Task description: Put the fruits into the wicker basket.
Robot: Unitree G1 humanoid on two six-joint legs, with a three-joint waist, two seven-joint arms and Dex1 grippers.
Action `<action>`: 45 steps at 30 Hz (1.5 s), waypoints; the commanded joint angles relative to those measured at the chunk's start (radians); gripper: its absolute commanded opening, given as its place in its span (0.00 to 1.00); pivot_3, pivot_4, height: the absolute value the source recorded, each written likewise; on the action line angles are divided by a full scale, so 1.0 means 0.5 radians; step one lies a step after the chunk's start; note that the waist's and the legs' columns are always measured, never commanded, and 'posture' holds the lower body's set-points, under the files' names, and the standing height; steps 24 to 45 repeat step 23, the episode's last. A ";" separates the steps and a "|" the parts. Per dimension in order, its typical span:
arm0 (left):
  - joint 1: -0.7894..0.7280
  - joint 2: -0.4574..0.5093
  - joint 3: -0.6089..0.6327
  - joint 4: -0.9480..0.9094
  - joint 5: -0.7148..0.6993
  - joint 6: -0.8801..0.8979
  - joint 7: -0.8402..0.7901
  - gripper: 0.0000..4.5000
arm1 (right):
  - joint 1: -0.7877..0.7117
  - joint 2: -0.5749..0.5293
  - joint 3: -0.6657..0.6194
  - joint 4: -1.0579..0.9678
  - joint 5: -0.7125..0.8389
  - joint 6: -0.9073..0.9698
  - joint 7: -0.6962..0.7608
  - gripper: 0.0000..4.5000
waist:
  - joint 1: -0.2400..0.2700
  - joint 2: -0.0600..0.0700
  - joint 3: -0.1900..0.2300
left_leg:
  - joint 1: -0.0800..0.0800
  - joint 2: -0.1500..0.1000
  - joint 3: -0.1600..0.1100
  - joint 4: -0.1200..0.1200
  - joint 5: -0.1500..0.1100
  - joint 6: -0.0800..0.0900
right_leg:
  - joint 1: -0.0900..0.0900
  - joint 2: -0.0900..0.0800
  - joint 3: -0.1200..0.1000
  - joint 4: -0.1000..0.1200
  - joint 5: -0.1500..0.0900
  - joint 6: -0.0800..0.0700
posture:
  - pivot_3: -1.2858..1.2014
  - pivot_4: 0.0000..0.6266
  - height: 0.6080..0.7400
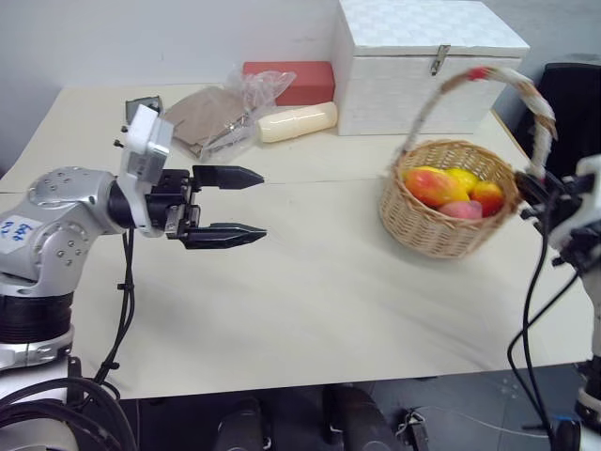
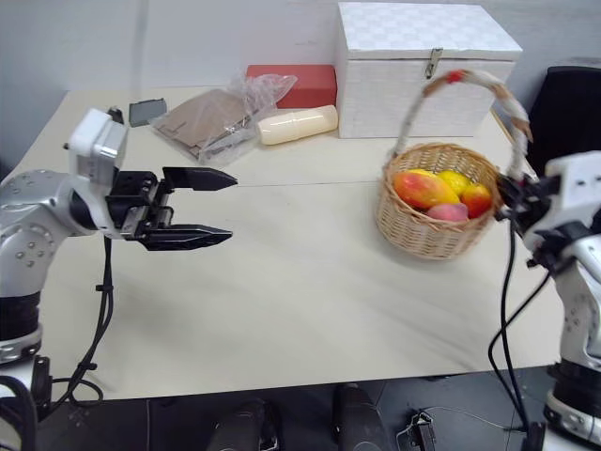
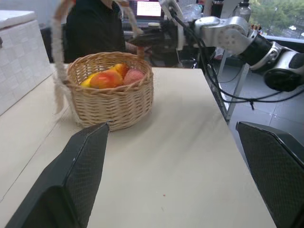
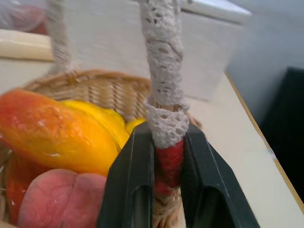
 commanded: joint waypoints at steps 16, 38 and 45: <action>-0.177 0.022 -0.036 0.396 0.272 -0.233 -0.273 1.00 | 1.489 -0.843 -1.710 0.056 0.625 0.706 1.488 1.00 | 0.076 -0.003 -0.001 | 0.001 -0.004 -0.007 0.000 -0.003 0.007 | 0.008 0.001 -0.002 -0.014 0.002 0.005 | 0.52 0.24 1.00; -0.135 -0.035 -0.018 0.391 0.297 -0.277 -0.230 1.00 | 1.362 -0.895 -1.648 0.176 0.683 0.755 1.462 1.00 | 0.028 -0.009 0.001 | 0.027 0.004 -0.010 -0.005 -0.018 0.022 | 0.043 -0.002 0.000 -0.035 0.007 0.009 | 0.52 0.24 1.00; -0.135 -0.035 -0.018 0.391 0.297 -0.277 -0.230 1.00 | 1.362 -0.895 -1.648 0.176 0.683 0.755 1.462 1.00 | 0.028 -0.009 0.001 | 0.027 0.004 -0.010 -0.005 -0.018 0.022 | 0.043 -0.002 0.000 -0.035 0.007 0.009 | 0.52 0.24 1.00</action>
